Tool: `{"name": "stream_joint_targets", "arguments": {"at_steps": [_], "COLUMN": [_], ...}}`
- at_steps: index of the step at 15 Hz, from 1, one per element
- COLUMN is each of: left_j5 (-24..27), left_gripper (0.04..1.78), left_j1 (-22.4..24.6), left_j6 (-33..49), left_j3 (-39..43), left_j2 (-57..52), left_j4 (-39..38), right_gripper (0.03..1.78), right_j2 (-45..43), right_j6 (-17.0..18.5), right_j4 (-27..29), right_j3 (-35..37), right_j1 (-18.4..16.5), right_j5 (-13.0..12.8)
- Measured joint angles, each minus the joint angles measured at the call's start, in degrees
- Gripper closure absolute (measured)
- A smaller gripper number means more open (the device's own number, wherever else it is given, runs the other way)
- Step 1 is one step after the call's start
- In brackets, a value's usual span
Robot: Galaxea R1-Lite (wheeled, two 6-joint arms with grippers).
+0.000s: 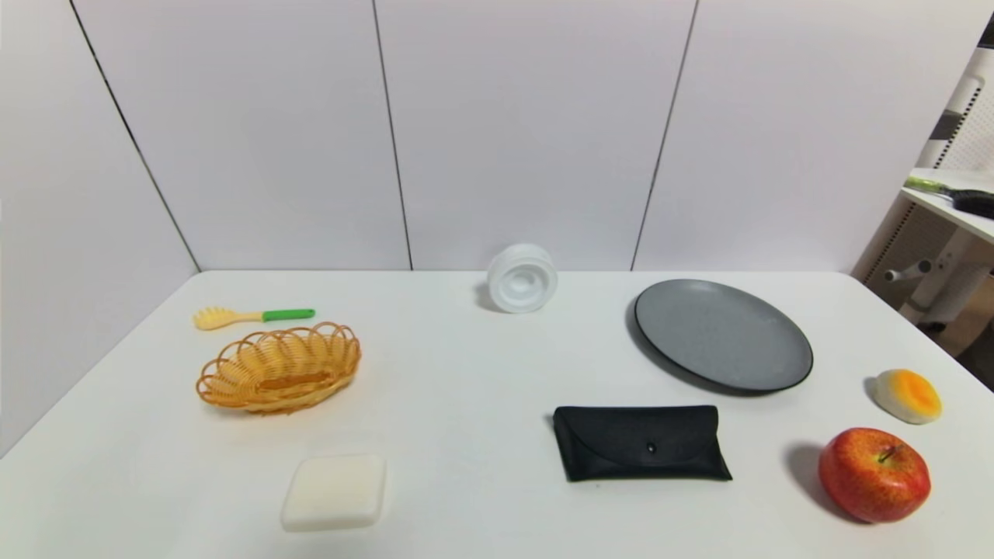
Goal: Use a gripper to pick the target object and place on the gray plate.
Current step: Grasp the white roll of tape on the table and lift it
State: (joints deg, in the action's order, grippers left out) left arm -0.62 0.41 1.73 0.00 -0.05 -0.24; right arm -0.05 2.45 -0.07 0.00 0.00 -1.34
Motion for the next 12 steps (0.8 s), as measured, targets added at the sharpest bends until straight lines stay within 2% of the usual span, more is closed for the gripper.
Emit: {"name": "stream_joint_targets", "arguments": {"at_steps": [5, 7, 10, 12], "left_j5": [0.0, 0.0, 0.0, 0.0], "left_gripper": [0.13, 0.13, 0.13, 0.13], "left_j1": [0.0, 0.0, 0.0, 0.0], "left_j6": [0.0, 0.0, 0.0, 0.0], "left_j3": [0.0, 0.0, 0.0, 0.0], "left_j2": [0.0, 0.0, 0.0, 0.0], "left_j4": [0.0, 0.0, 0.0, 0.0], "right_gripper": [0.1, 0.1, 0.1, 0.1], "right_j2": [0.0, 0.3, 3.5, 8.8], "right_j6": [-0.1, -0.3, 0.1, 0.2], "right_j4": [1.5, 4.7, 9.4, 11.4], "right_j3": [-0.2, -1.2, -7.4, -13.2], "right_j1": [0.0, 0.0, 0.0, 0.5], "right_j5": [0.0, -0.1, 0.4, 0.7]}}
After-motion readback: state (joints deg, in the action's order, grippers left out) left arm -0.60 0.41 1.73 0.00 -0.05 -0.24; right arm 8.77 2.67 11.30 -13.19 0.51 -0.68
